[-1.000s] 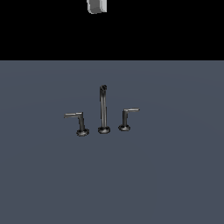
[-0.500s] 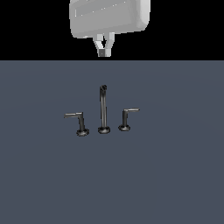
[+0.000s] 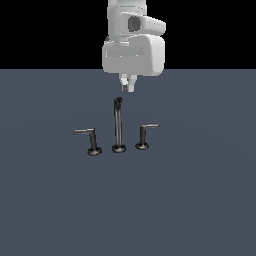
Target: Turn on the faucet by rotating a designated handle.
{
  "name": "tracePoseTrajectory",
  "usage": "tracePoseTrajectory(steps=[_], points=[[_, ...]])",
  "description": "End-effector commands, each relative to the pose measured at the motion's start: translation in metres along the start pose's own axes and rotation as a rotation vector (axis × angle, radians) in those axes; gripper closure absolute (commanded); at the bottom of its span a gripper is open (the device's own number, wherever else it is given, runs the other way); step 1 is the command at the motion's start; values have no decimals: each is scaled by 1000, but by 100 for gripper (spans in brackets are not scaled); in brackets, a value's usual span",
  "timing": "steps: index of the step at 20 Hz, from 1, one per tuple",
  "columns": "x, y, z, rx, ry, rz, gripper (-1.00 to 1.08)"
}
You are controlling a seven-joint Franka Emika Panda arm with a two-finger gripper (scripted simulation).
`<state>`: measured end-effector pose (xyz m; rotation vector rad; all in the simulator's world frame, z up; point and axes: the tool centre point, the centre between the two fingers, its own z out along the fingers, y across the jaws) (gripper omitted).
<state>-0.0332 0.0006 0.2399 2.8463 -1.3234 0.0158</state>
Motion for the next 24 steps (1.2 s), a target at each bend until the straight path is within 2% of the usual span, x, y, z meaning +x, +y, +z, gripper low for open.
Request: tracePoseTrajectory(steps=[1, 15, 24], points=[[14, -6, 17, 0, 0, 56, 108], [93, -22, 109, -5, -5, 360, 108], [123, -22, 141, -5, -8, 470, 108]])
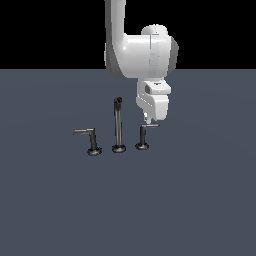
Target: Turn on the faucet by rotating a designated handle.
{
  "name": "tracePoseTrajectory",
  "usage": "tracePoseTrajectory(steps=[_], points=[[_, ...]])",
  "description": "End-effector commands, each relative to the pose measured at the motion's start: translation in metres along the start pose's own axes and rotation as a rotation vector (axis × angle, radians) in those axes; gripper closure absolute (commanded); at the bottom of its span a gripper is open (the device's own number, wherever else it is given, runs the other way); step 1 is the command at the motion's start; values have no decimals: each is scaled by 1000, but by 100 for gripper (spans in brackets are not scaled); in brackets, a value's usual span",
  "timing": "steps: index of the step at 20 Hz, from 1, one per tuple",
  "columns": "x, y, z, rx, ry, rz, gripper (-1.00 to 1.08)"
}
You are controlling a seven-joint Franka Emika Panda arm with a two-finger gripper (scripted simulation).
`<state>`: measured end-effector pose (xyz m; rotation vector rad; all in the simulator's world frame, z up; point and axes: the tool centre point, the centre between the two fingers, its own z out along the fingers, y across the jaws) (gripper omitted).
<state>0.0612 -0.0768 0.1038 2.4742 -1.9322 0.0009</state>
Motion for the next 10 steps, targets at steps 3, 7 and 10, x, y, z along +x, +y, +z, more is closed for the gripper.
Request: tracePoseTrajectory(steps=[3, 7, 10], points=[[7, -4, 8, 1, -1, 29, 108], [8, -4, 8, 1, -2, 32, 108], [6, -3, 6, 1, -2, 25, 108]])
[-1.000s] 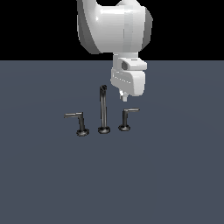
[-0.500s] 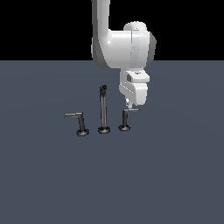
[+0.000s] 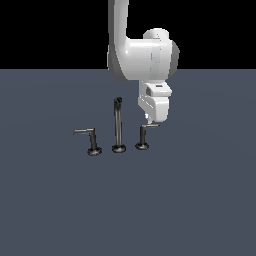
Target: Turn on the faucet by rotating a designated handle.
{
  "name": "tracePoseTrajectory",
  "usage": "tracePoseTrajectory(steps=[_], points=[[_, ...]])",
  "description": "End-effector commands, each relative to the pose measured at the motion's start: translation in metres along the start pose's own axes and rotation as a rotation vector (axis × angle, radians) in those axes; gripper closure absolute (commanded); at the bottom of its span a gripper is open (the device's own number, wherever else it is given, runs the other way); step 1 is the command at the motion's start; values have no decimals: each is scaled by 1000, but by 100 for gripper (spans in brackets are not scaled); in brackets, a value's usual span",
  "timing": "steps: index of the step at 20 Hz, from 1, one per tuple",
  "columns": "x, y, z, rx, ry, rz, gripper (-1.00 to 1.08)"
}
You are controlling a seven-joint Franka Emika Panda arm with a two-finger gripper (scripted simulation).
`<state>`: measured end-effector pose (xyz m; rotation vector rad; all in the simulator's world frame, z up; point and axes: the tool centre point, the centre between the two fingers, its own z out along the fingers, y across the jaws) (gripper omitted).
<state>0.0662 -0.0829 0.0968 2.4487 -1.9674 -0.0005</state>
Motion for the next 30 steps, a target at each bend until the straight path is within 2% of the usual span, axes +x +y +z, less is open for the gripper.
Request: tracePoseTrajectory(steps=[1, 5, 16, 18, 30], points=[[-1, 0, -1, 1, 0, -3, 108], [-1, 0, -1, 1, 0, -3, 108], [18, 38, -1, 1, 0, -3, 108], [10, 28, -1, 11, 0, -14, 108], [6, 69, -1, 3, 0, -6, 108]])
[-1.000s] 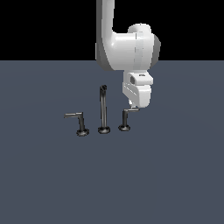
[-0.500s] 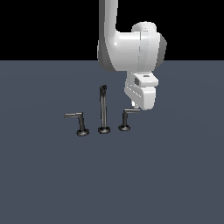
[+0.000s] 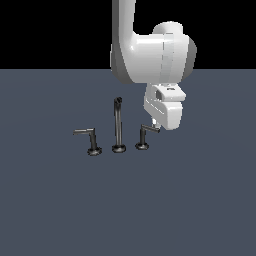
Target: Turn on the faucet by rotating a designated handle.
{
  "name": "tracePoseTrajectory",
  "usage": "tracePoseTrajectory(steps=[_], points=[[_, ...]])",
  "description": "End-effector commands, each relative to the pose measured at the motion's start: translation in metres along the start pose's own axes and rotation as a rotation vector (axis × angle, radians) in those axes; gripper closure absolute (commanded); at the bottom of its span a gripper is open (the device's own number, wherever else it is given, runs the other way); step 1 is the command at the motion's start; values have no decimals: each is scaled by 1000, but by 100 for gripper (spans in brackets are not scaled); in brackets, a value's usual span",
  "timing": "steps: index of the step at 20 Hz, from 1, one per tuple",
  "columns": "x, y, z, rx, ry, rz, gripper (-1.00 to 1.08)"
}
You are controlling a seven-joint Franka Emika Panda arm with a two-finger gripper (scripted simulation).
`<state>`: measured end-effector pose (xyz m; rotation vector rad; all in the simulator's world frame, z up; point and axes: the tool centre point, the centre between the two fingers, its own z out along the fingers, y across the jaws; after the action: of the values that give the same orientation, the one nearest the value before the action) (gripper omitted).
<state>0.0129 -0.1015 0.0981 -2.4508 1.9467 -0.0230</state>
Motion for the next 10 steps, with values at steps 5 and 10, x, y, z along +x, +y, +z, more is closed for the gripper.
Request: tracePoseTrajectory(steps=[5, 10], points=[[-3, 27, 0, -18, -4, 7, 108], [-15, 28, 0, -11, -2, 6, 108]])
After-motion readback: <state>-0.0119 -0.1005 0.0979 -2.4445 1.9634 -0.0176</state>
